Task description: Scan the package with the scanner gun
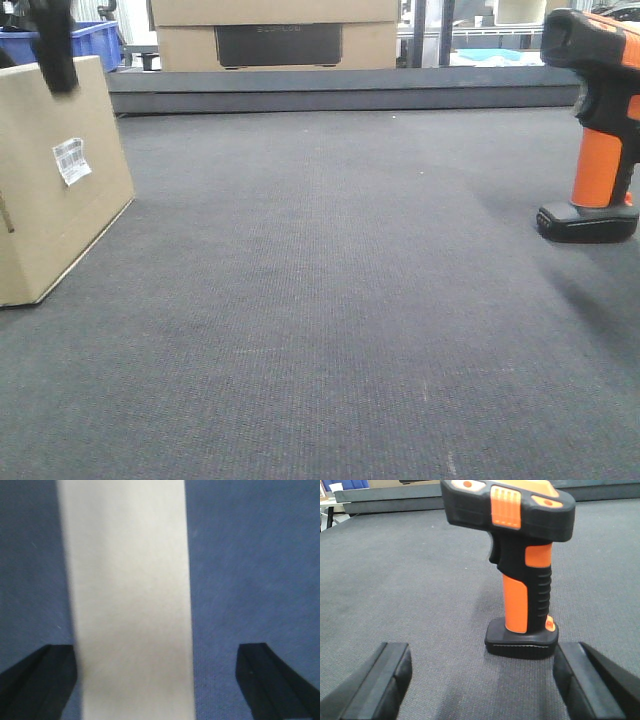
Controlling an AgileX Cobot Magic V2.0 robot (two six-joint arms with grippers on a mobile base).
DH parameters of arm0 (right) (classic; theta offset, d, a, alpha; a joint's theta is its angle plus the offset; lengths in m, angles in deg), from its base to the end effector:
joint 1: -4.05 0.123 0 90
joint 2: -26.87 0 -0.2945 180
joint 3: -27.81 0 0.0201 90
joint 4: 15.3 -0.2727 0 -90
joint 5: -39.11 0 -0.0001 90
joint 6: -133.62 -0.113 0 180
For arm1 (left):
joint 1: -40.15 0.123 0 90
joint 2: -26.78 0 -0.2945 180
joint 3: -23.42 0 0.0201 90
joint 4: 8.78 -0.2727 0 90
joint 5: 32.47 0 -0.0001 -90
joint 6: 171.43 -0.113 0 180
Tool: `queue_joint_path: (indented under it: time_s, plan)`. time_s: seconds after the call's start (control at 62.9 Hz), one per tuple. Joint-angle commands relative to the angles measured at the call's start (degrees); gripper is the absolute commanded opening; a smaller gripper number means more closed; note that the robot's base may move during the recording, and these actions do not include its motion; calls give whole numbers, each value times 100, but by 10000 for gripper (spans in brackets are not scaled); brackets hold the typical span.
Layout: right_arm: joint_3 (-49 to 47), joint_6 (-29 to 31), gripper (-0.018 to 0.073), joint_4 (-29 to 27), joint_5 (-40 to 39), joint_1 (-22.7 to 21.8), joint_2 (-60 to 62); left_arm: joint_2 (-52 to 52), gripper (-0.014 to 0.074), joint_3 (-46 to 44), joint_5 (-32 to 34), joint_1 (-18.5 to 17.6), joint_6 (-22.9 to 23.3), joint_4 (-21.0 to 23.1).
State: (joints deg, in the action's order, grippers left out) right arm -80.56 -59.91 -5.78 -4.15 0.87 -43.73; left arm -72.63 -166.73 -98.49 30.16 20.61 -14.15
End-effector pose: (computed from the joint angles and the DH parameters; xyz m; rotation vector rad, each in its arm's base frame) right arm 0.1963 0.0019 0.1792 0.0639 1.7341 0.1420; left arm 0.3638 -0.0543 0.3349 -0.0222 2.7006 0.0116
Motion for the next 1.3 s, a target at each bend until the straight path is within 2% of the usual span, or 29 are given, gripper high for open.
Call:
queue_joint_path:
  time_s: [0.0,0.095,0.175,0.302,0.381,0.461,0.509,0.556,0.683,0.731,0.795,0.858,0.97,1.065,1.224,1.287]
  plan:
    - [27,0,477,17,-75,-5,42,480,491,-102,-50,19,110,-172]
    - [27,0,475,17,-74,-5,41,909,446,-90,-89,19,381,-493]
    - [27,0,475,17,-74,-5,41,1251,349,0,-16,19,510,-587]
    - [27,-11,475,17,-74,-5,41,1858,69,454,426,110,510,-577]
    - [27,-70,444,17,-74,-5,41,2198,-109,960,707,332,510,-524]
    - [27,-220,360,17,-36,-5,139,2506,-109,1497,937,654,468,-466]
    - [27,-231,305,17,20,-5,228,2632,-109,1800,1058,890,231,-247]
    - [-4,-231,225,17,185,-5,364,2774,-109,2092,1238,1157,-266,196]
    - [-311,-231,-67,17,1312,-5,955,3170,-109,2937,1846,1891,-2114,1986]
    - [-502,-231,-169,17,1885,-5,1253,3340,-109,3314,2092,2075,-2509,2490]
    - [-766,-231,-167,17,2612,-5,1612,3583,-109,3821,2582,2240,-2655,2943]
    - [-901,-231,-167,17,2967,-5,1931,3850,-109,4248,3135,2283,-2655,3090]
    - [-822,-231,-167,17,3155,-5,2440,4504,-109,5111,4155,2283,-2655,3088]
    - [-662,-231,-167,17,3469,-5,2816,5135,-111,5632,4693,2271,-2655,3088]
    - [-412,-231,-167,17,3642,-5,3570,6321,-111,6183,4736,2098,-2655,3025]
    - [-370,-231,-167,17,3802,-5,3880,6814,-111,6347,4736,1964,-2655,2875]
